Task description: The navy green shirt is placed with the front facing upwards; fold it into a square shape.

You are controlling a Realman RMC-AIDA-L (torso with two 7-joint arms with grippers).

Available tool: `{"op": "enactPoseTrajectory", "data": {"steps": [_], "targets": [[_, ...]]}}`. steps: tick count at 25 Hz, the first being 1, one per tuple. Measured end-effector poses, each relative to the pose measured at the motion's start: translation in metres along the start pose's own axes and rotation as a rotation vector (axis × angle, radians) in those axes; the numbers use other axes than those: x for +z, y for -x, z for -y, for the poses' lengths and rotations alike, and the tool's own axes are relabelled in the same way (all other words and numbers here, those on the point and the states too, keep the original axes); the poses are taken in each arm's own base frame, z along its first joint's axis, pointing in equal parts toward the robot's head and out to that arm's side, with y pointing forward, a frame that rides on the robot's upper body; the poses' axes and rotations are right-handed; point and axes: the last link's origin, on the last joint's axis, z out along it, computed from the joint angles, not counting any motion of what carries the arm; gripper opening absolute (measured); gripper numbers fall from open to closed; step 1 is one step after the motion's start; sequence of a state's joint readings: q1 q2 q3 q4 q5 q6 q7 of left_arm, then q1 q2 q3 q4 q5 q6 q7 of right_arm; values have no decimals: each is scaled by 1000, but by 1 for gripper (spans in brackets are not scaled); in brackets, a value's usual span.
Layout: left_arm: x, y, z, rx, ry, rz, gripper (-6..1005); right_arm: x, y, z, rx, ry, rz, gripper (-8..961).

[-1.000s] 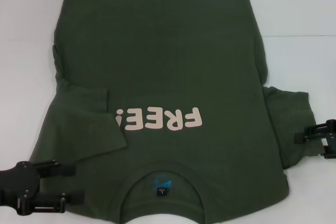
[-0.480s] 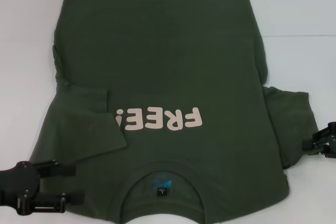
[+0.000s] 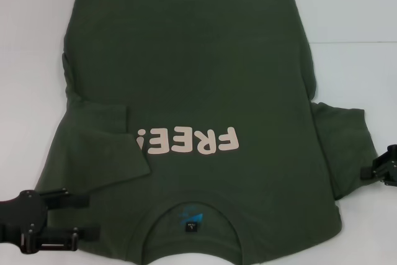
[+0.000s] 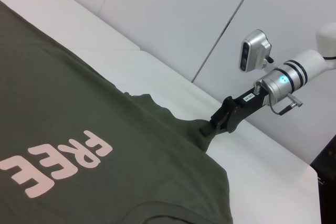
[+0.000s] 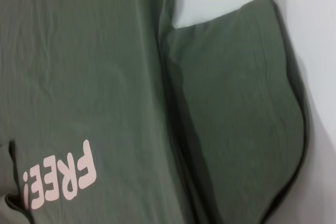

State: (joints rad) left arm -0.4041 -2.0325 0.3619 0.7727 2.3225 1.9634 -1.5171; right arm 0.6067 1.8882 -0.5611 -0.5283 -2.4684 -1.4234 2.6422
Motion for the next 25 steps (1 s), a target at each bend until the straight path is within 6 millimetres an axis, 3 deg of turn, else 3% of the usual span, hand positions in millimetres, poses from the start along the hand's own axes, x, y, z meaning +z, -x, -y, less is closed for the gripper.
{"op": "enactPoseTrajectory", "data": {"steps": [25], "targets": [[4,-8,-9,-32,77,-93,889,-12,-3,-2,-101,101,34,23]]}}
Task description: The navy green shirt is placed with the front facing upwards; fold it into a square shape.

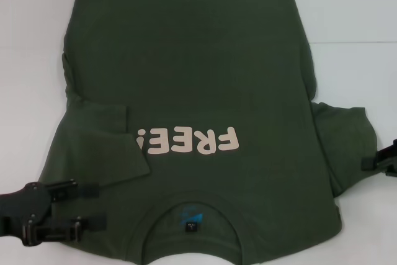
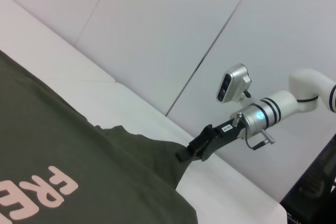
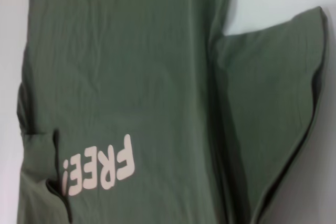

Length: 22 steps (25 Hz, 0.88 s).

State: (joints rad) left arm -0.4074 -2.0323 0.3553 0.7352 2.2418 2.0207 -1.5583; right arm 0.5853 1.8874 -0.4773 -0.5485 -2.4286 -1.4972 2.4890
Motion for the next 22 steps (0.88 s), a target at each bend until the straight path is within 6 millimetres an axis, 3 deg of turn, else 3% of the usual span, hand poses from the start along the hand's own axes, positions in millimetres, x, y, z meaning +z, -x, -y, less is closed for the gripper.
{"op": "enactPoseTrajectory", "data": {"steps": [8,22], "targets": [[0,-4,0,-18,1,-23,889,-6,5,-7,-45,47,35,23],[0,-8,1,-23,1,-43,888,0,14,-30,-158,124,33,23]]}}
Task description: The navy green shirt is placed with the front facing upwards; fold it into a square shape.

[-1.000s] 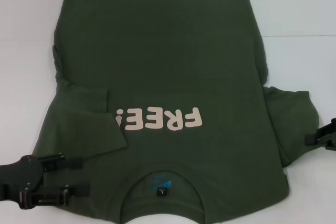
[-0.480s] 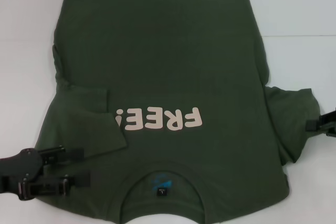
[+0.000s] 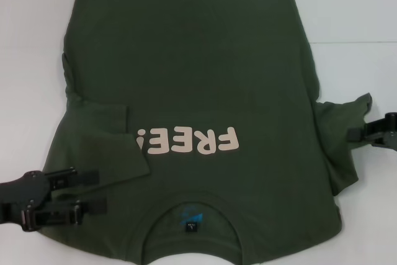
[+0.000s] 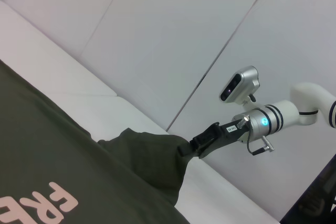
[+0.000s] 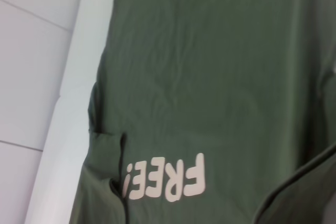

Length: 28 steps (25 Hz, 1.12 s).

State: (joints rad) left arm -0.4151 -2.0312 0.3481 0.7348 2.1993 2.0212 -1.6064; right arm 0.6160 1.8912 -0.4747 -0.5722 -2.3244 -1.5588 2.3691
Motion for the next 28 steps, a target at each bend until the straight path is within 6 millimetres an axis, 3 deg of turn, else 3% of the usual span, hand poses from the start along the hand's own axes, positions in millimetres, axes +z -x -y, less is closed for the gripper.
{"op": "enactPoseTrajectory", "data": {"steps": [18,28], "targets": [[0,-1,0,-4,-3,-21,888,48,26,-51,-155,57,-61,22],[1,-1,0,-13,5,-24,889,56,25,-57,-182,71,-73,22]]}}
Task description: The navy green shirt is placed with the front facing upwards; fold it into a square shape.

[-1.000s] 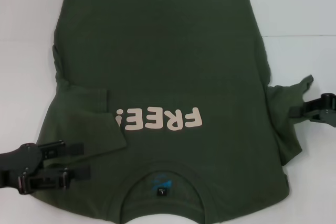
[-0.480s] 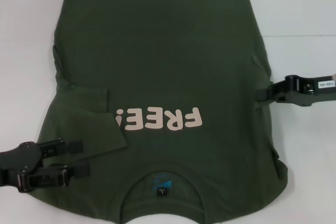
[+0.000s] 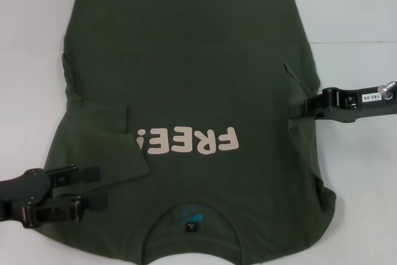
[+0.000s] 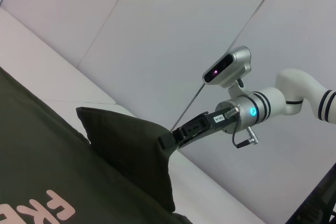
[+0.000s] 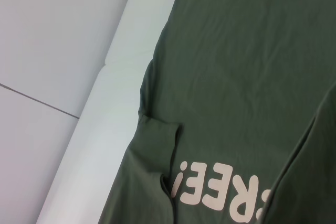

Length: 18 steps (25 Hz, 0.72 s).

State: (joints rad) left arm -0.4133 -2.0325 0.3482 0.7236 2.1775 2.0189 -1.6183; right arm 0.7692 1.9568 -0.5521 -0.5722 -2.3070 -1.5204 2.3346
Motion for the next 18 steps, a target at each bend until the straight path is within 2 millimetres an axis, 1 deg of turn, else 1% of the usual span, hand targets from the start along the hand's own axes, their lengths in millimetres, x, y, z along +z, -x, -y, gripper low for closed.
{"op": "enactPoseTrajectory", "data": {"steps": [3,6,9,10,11,16,18], "targets": [[0,0,0,0,0,0,888,-1,-2,0,-3,8,-3,22],[0,0,0,-1,-1,-1,888,-9,-4,2,-4,13,14,22],[0,1,0,-5,-2,-2,888,-25,-9,9,9,11,51,22],[0,2,0,-10,0,-5,888,-39,-12,16,23,-2,80,22],[0,2,0,-10,0,-5,889,-39,-12,16,23,-2,80,23],[3,2,0,-20,7,-9,889,-69,-21,31,58,-29,135,23],[3,2,0,-24,9,-10,888,-78,-25,35,70,-36,147,23]]}}
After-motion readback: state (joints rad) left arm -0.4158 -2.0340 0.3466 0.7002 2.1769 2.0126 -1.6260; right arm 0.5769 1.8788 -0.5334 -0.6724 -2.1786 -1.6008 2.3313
